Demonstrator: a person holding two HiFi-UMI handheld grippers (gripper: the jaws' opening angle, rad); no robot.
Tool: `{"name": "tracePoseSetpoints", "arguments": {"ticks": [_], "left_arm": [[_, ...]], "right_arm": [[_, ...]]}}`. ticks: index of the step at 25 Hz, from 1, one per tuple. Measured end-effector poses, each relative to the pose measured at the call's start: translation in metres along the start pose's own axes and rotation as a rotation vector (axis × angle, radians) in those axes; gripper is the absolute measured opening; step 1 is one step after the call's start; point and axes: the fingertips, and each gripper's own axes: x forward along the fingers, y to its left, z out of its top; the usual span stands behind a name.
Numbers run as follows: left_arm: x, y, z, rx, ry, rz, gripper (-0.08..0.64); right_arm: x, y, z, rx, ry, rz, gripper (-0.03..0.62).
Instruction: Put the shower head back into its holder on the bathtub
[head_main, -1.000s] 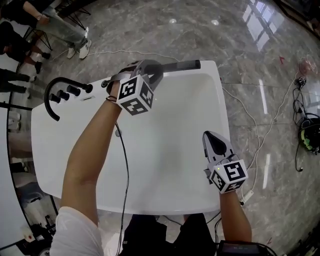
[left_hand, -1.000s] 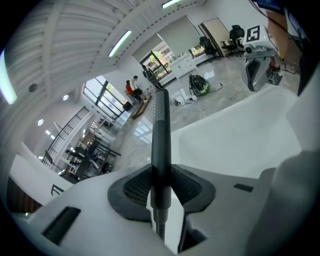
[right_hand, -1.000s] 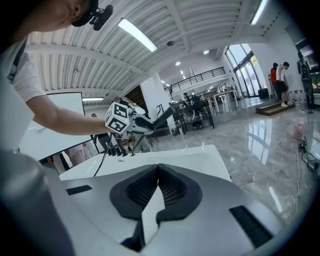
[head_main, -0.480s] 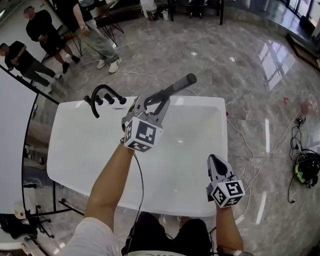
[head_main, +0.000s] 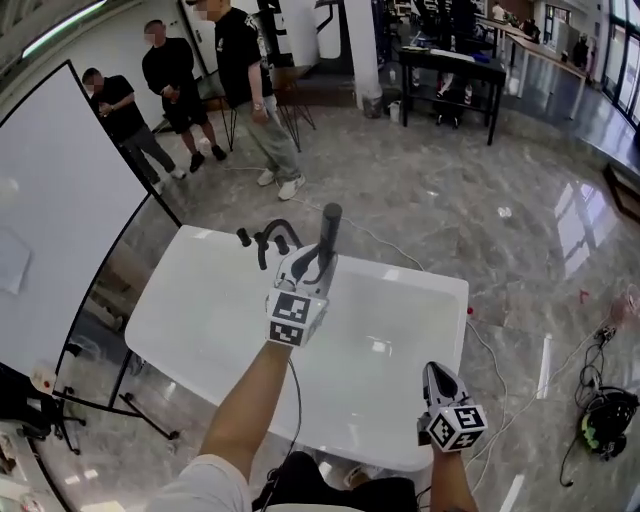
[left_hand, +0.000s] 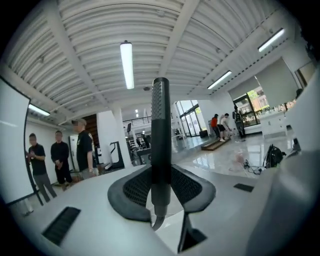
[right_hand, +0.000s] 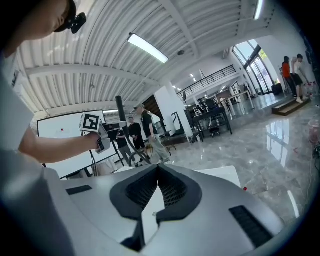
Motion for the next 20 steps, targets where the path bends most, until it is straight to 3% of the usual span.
{"name": "tracePoseSetpoints", "arguments": {"ticks": [8, 13, 20], "left_arm": [[-0.066, 0.046, 0.005, -0.134, -0.002, 0.064, 0.127], [-0.095, 0.08, -0.008, -0.186, -0.006, 0.038, 0.127], [-0.104, 0.155, -0.031, -0.235, -0.063, -0.049, 0.127]], "right_arm": [[0.005, 0.056, 0.044, -0.077, -0.043, 0.033, 0.012], [0.017, 0.105, 0.05, -0.109, -0.058, 0.009, 0.012], [0.077, 0.182, 0.056, -0.152, -0.075, -0.044, 0.012]]}}
